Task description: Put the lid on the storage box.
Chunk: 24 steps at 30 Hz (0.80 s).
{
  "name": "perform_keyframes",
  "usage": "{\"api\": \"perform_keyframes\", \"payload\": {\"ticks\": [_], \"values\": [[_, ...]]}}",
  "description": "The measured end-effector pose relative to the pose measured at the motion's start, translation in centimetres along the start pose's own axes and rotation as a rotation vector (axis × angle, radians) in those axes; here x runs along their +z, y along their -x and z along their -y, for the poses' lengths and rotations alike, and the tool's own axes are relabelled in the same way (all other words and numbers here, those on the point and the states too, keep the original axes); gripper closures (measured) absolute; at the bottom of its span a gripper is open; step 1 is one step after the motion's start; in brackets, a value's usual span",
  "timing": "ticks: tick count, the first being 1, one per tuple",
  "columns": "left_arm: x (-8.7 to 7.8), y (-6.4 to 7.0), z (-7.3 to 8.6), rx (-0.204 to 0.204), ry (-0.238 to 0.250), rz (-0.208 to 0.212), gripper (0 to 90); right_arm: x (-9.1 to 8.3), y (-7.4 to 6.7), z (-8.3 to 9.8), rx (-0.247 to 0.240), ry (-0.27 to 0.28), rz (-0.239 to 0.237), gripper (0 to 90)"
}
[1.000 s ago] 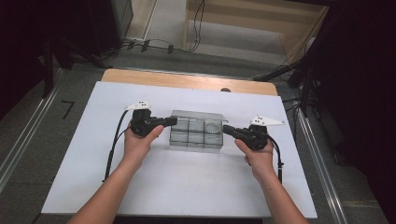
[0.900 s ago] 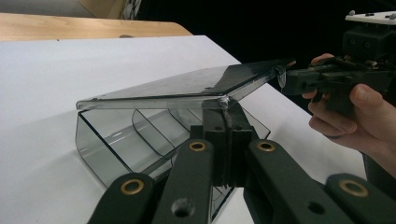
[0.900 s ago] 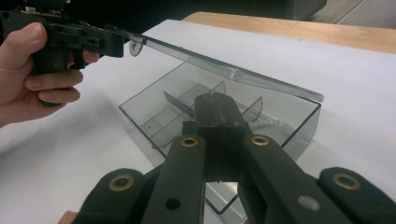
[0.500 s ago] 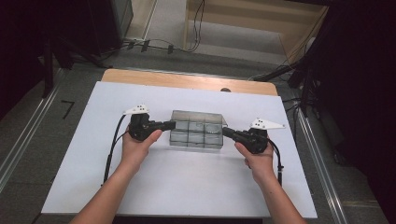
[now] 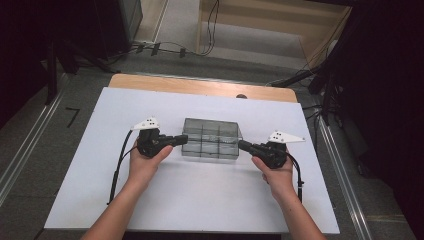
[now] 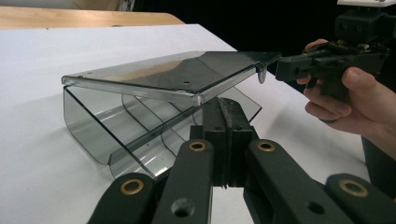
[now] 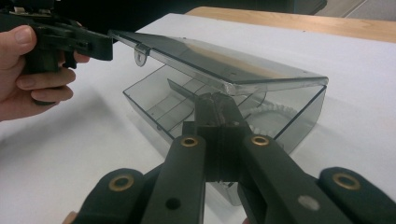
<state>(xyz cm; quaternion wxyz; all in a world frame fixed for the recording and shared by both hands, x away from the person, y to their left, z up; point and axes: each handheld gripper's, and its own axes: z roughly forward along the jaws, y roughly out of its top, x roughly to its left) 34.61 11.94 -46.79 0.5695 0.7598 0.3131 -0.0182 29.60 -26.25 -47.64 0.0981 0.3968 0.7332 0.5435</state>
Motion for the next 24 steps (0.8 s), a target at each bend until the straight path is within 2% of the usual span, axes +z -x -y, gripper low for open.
{"api": "perform_keyframes", "payload": {"ticks": [3, 7, 16, 24], "values": [[0.0, 0.0, 0.4, -0.005, 0.007, 0.002, 89.8, 0.0, 0.1, 0.3, 0.003, 0.001, 0.002, 87.8], [0.1, 0.2, 0.9, 0.014, -0.003, -0.005, 89.7, -0.1, 0.1, 0.6, 0.007, -0.005, 0.004, 87.8], [0.1, 0.1, 2.1, -0.015, -0.001, -0.01, 89.6, 0.4, -0.1, 1.5, 0.002, -0.029, 0.011, 87.7], [0.1, 0.0, 2.8, -0.016, -0.02, -0.026, 89.5, 0.8, -0.1, 2.2, 0.005, -0.041, 0.014, 87.7]]}}
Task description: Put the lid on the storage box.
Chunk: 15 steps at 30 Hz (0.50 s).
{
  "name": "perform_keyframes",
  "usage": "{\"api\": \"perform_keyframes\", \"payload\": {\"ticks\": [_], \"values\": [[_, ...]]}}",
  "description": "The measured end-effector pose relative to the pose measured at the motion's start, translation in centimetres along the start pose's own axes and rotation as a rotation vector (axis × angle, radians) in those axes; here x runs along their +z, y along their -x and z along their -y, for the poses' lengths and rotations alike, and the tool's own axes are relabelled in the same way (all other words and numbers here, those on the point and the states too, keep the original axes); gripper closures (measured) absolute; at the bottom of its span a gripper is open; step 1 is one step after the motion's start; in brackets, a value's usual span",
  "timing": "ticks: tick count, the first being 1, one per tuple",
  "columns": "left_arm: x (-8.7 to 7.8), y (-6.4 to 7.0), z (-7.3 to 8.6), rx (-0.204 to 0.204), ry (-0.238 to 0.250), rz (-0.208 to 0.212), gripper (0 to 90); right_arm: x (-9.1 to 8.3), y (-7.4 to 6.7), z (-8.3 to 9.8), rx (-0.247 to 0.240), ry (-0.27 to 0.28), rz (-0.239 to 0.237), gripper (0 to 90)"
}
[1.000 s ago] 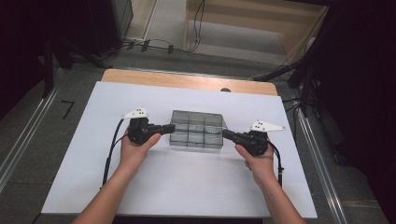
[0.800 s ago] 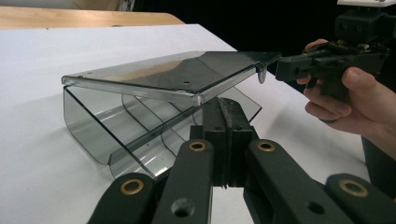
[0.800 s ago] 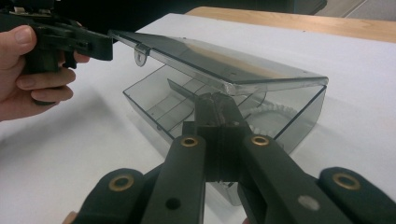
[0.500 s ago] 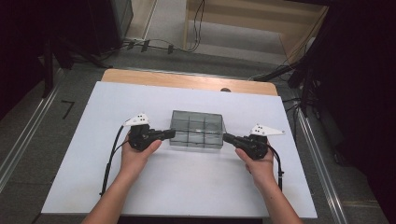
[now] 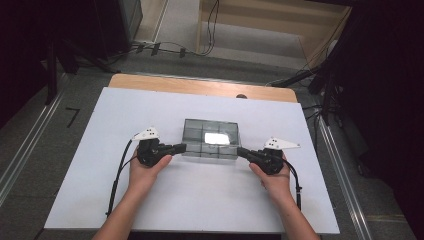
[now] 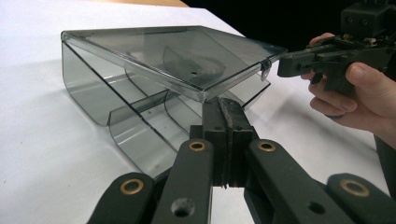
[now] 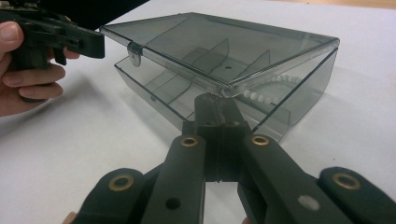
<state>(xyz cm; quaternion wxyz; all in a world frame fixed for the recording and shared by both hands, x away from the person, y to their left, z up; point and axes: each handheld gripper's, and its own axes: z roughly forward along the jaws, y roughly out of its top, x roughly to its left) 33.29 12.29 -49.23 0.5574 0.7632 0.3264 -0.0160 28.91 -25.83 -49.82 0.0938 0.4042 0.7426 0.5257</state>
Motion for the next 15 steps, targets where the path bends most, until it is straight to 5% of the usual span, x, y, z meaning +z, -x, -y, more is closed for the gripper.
{"api": "perform_keyframes", "payload": {"ticks": [15], "values": [[0.4, -0.1, 1.0, -0.017, -0.026, -0.04, 87.5, 0.3, -0.1, 1.2, -0.007, -0.013, 0.016, 87.5]]}}
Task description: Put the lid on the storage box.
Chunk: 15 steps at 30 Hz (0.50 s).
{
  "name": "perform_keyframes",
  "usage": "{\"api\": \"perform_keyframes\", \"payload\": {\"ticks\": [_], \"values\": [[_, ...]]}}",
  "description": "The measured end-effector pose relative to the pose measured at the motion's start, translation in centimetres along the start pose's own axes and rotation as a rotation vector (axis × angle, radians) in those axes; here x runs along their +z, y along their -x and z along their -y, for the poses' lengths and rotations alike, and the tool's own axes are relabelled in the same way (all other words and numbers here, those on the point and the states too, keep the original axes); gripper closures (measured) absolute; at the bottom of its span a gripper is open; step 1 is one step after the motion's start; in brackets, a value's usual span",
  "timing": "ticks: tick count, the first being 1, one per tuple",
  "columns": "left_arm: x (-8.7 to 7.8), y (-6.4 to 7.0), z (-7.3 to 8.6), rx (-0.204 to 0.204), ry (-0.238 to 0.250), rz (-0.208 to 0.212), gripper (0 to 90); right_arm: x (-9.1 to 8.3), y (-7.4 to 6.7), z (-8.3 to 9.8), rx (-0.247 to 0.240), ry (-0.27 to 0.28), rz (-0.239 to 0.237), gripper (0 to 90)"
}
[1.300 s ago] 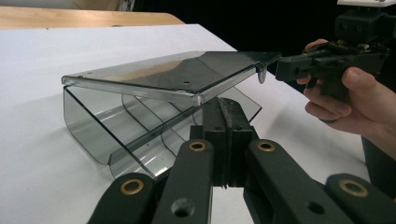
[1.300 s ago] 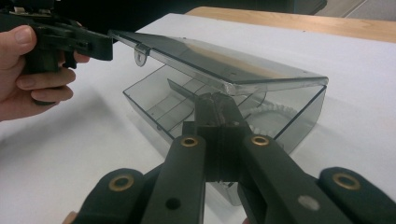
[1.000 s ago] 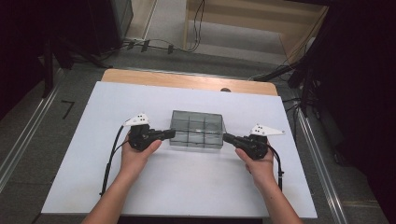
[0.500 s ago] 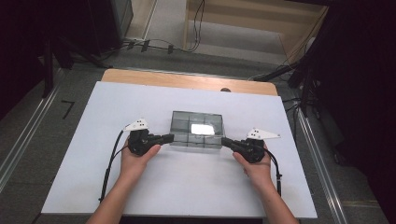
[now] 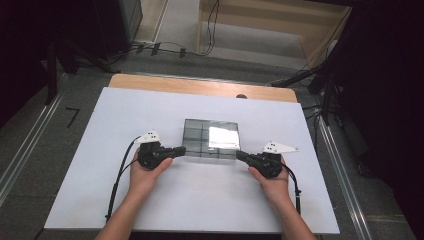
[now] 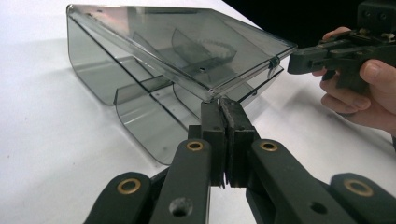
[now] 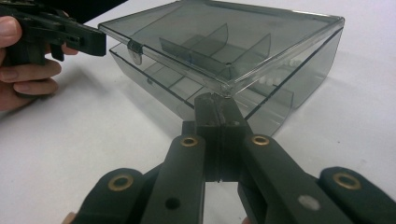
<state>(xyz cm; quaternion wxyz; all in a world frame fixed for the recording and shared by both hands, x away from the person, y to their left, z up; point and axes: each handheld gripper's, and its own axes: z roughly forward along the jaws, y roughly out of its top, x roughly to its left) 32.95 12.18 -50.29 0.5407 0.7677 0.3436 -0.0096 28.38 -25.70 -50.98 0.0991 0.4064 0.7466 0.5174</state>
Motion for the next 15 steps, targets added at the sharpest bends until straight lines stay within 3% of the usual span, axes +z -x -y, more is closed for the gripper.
{"api": "perform_keyframes", "payload": {"ticks": [9, 12, 15], "values": [[-0.1, 0.6, 0.4, 0.008, -0.003, -0.009, 87.4, -0.3, -0.1, 0.5, 0.001, -0.005, 0.009, 86.4], [-0.6, 0.9, 0.4, 0.031, 0.023, 0.011, 83.9, -0.7, -0.3, 0.6, -0.008, 0.004, 0.025, 79.6], [-1.0, 1.4, 0.4, 0.066, 0.037, 0.002, 75.8, -1.3, -0.4, 0.6, -0.021, 0.017, 0.043, 73.1]]}}
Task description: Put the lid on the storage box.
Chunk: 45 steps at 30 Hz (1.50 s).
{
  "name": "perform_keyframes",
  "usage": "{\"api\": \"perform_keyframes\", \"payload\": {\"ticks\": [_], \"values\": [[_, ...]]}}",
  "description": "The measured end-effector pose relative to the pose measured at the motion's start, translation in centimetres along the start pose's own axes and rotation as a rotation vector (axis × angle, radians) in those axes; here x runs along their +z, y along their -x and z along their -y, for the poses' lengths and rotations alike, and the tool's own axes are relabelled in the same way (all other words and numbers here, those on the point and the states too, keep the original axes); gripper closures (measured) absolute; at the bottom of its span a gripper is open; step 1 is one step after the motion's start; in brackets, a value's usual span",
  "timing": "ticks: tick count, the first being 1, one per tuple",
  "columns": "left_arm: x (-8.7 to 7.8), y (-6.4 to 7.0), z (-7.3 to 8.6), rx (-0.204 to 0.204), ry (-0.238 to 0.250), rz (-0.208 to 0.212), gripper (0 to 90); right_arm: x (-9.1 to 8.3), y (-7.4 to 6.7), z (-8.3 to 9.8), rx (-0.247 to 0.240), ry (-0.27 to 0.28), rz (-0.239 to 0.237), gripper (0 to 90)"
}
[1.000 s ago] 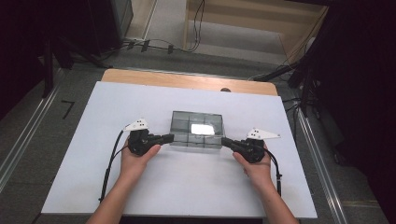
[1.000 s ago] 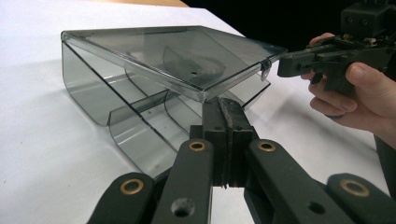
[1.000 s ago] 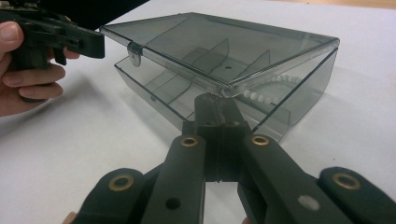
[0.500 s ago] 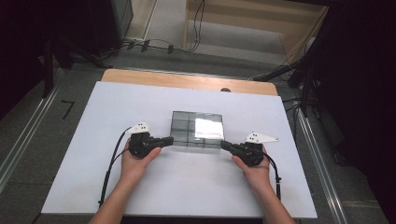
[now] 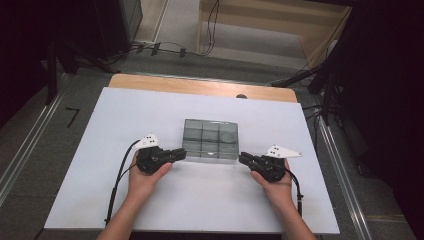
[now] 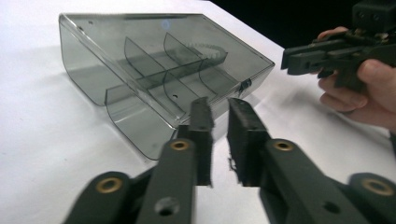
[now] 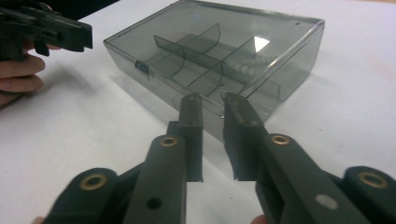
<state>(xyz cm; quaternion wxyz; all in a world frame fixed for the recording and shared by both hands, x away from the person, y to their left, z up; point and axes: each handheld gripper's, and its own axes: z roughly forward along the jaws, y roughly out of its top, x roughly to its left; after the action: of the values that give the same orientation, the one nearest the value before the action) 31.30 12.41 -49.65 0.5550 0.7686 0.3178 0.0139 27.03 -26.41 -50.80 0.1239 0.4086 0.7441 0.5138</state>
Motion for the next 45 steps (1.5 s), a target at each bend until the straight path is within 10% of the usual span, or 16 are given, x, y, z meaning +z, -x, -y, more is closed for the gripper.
{"api": "perform_keyframes", "payload": {"ticks": [18, 45], "values": [[-3.1, 1.9, -0.7, 0.073, 0.093, -0.035, 14.8, -3.4, -1.7, -0.8, -0.035, 0.081, 0.04, 14.1], [-8.6, 2.1, 0.9, 0.064, 0.147, -0.116, 0.0, -8.0, -0.9, 0.8, -0.008, 0.122, 0.064, 0.0]]}}
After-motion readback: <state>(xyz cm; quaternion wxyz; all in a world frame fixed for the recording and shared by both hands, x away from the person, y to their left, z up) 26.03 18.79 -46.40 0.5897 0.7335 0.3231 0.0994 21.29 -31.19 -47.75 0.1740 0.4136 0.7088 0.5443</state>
